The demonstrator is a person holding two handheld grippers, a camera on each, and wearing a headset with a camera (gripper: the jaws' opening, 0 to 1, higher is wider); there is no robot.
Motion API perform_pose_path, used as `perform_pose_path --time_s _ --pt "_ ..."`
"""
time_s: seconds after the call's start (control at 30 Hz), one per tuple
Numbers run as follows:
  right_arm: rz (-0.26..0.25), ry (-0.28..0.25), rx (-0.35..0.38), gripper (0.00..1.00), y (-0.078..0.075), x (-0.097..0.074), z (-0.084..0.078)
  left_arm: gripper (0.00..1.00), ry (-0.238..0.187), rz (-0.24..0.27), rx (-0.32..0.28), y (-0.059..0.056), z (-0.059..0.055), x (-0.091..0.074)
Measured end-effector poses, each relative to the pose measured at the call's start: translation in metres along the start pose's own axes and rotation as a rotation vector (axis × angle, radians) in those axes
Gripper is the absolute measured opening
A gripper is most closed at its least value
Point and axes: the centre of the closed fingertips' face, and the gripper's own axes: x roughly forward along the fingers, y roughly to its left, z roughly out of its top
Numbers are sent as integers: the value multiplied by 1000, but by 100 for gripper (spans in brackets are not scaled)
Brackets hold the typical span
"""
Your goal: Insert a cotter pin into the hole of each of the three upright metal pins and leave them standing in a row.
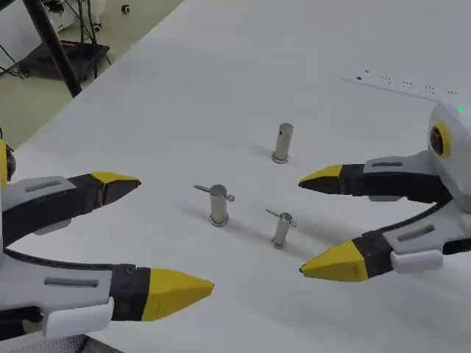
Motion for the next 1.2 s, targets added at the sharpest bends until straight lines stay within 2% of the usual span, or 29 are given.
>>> perform_pose_path --time_s 0.13,0.17,0.23,0.3,0.43,0.6,0.7,0.8,0.87,1.03,1.2 --pt "-76 -23 35 72 3 -5 -1 88 -12 -7 1 1 -1 -1" --pt "-95 -32 48 73 5 -7 -1 88 -35 -2 -37 2 1 -1" --pt "-127 -12 89 75 9 -11 -5 88 -42 -9 -43 2 0 -2" --pt "-131 -19 90 77 13 -13 -5 88 -40 -14 -38 0 -2 -3" --pt "-204 -20 137 84 21 -22 -11 88 -15 -39 -21 -5 -6 -4" --pt "-293 -52 180 84 28 -30 -13 88 -20 -63 -11 -8 -5 -6" --pt "-347 -68 199 84 31 -34 -16 87 -20 -71 -7 -8 -4 -7" --pt "-431 -66 224 85 28 -39 -25 87 -24 -77 -8 -5 -2 -10" --pt "-470 -77 224 87 29 -42 -27 87 -32 -85 -16 -4 0 -14" --pt "-521 -118 264 88 36 -52 -28 86 -30 -80 -14 -2 1 -18" --pt "-603 -145 305 88 35 -67 -33 86 -13 -76 -16 0 -1 -19"
